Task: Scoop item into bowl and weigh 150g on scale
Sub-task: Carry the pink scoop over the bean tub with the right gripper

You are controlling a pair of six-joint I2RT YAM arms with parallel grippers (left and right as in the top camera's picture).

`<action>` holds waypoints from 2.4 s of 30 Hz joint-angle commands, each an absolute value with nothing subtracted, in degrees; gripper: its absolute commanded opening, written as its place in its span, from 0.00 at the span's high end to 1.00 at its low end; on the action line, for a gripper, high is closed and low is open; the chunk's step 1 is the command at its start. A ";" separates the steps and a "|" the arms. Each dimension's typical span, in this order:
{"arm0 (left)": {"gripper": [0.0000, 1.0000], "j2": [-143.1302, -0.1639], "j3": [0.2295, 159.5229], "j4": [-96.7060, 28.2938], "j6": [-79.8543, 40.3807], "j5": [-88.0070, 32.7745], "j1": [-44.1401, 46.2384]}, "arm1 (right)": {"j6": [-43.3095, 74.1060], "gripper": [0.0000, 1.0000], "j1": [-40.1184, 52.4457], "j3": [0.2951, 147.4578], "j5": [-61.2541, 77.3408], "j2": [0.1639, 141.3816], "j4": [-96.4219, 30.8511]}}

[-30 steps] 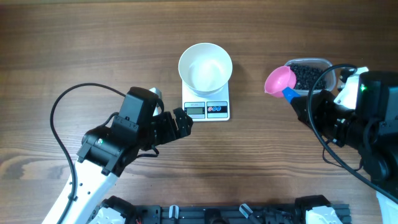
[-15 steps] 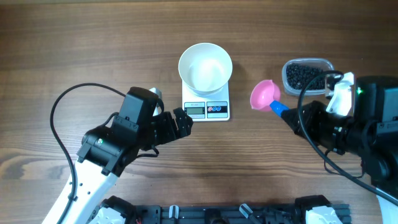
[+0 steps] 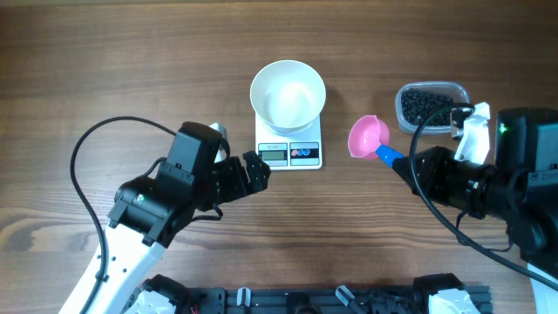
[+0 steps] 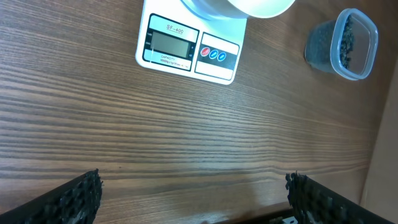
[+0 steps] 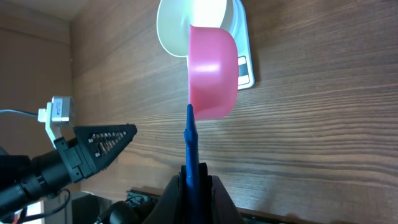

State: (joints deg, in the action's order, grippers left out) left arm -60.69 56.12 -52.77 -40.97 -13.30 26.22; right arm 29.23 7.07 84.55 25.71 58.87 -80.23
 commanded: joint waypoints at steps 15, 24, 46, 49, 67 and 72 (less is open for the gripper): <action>0.00 -60.16 56.14 -52.84 -39.81 -12.34 25.98 | 26.96 0.96 7.01 86.02 26.89 58.76 -83.20; 0.00 -60.16 56.14 -52.84 -39.81 -12.34 25.98 | 26.94 0.96 7.01 86.04 27.07 58.78 -82.54; 0.00 -60.16 56.14 -52.84 -39.81 -12.34 25.98 | 27.20 0.96 7.01 86.04 27.11 58.78 -80.75; 0.00 -60.16 56.14 -52.84 -39.81 -12.34 25.98 | 27.40 0.96 7.01 86.04 27.09 58.76 -80.29; 0.00 -60.16 56.14 -50.13 -39.81 -12.27 25.98 | 27.73 0.96 6.98 86.04 14.06 58.57 -67.90; 0.00 -60.14 56.14 -45.10 -39.83 -12.38 25.98 | 25.45 0.96 6.98 86.04 10.85 58.67 -66.50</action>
